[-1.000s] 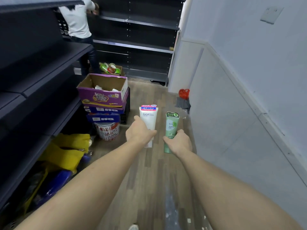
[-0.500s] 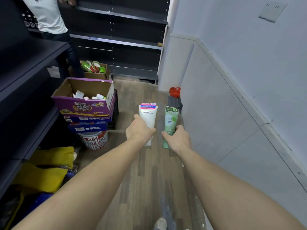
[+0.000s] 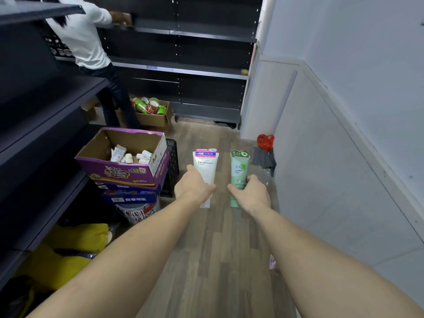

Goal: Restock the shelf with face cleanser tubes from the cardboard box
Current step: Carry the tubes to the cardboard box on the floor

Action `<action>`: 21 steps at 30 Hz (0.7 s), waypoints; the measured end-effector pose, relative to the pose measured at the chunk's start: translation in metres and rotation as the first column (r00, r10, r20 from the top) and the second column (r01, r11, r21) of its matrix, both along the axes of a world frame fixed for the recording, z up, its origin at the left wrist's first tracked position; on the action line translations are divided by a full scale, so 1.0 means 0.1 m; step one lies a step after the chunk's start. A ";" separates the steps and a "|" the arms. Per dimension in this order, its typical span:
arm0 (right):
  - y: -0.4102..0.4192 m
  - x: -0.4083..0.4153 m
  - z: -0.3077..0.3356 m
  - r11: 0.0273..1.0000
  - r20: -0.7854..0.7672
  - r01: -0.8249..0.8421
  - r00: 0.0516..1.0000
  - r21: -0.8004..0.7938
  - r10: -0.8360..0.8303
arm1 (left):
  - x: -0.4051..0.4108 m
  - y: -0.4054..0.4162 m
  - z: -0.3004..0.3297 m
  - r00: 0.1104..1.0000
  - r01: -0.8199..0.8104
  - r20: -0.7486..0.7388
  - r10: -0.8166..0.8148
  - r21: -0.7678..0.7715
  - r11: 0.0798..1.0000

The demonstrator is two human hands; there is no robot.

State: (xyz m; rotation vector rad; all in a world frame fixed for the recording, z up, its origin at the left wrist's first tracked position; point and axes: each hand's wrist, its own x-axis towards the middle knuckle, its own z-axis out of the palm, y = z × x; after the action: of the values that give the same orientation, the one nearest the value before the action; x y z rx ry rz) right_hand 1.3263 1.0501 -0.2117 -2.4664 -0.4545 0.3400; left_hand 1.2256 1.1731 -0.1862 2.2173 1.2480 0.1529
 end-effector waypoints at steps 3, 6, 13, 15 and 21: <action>0.21 0.28 -0.01 0.999 -0.014 -0.028 0.999 -0.017 0.028 | 0.25 0.15 0.00 1.000 -0.016 -0.013 0.016 0.008 1.000; 0.45 0.55 -0.04 0.998 -0.022 -0.066 0.998 -0.019 0.065 | 0.53 0.36 -0.04 0.999 -0.033 -0.008 0.033 0.000 0.999; 1.18 1.28 -0.06 0.995 0.007 -0.097 0.995 -0.035 0.097 | 1.26 1.07 -0.13 0.997 -0.071 0.008 0.071 -0.010 0.997; 1.40 1.50 -0.05 0.994 0.019 -0.099 0.995 -0.045 0.100 | 1.48 1.31 -0.14 0.997 -0.071 0.013 0.071 -0.024 0.997; 1.99 2.13 0.01 0.998 0.023 -0.067 0.997 -0.006 0.067 | 2.09 1.96 -0.08 0.996 -0.082 0.024 0.084 -0.058 0.995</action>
State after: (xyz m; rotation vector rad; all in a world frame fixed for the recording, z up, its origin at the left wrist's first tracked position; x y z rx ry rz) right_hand 1.5394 1.2487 -0.2104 -2.4665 -0.5478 0.3408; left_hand 1.4344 1.3696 -0.1945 2.1101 1.3147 0.1762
